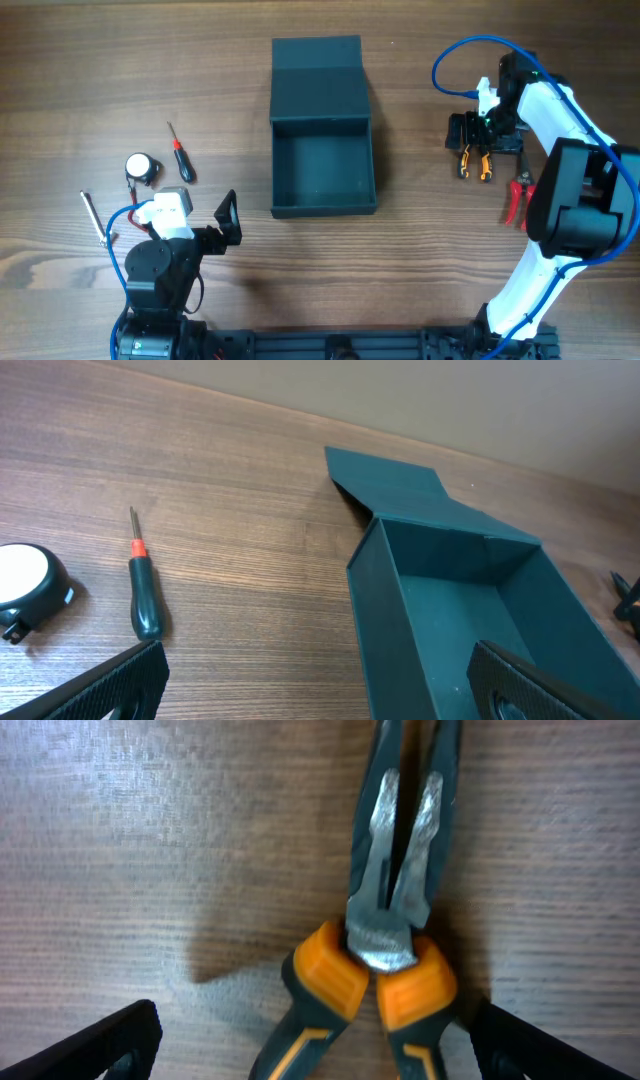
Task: Pack container
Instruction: 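Lower the right gripper and close it on the pliers handles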
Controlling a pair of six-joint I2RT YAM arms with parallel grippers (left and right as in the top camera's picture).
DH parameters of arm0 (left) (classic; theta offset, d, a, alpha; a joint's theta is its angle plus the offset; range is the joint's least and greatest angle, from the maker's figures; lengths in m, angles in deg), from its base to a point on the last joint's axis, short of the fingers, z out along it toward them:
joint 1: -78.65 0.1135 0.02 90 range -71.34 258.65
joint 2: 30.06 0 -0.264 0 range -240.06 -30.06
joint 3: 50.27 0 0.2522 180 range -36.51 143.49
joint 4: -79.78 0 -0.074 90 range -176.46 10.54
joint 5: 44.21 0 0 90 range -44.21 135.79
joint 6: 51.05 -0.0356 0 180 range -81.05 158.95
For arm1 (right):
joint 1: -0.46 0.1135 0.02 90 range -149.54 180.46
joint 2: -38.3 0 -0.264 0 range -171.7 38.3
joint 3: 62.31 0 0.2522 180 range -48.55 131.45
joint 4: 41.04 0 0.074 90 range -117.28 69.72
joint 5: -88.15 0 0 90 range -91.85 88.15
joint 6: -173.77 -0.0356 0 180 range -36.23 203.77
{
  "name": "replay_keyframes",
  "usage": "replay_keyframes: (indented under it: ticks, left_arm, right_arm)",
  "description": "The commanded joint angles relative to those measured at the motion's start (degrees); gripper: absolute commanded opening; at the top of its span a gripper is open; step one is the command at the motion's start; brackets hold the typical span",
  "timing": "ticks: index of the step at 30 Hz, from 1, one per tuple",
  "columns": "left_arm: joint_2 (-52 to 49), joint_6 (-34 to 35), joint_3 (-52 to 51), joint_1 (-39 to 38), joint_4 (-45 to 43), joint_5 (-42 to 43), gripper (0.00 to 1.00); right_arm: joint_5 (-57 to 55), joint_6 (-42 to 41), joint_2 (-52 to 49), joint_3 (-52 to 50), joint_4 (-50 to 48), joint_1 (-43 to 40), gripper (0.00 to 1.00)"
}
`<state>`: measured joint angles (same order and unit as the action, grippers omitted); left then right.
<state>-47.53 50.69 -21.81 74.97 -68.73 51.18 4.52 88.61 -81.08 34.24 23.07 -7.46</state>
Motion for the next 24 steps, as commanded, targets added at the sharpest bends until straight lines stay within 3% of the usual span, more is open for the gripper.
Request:
replay_keyframes:
  ticks: [1,10,24]
  left_arm:
    - [-0.02,0.74,1.22,0.26,-0.07,-0.76,1.0]
    - [-0.02,0.79,1.22,0.26,-0.07,-0.33,1.0]
    - [-0.02,0.76,1.22,0.26,-0.04,-0.35,1.0]
  right_arm:
    - [-3.19,-2.1,-0.44,-0.79,-1.36,-0.04,1.0]
    - [-10.47,-3.5,-0.44,-0.79,-0.46,-0.02,1.0]
    - [-4.07,-1.81,-0.44,-0.83,-0.76,0.02,0.99]
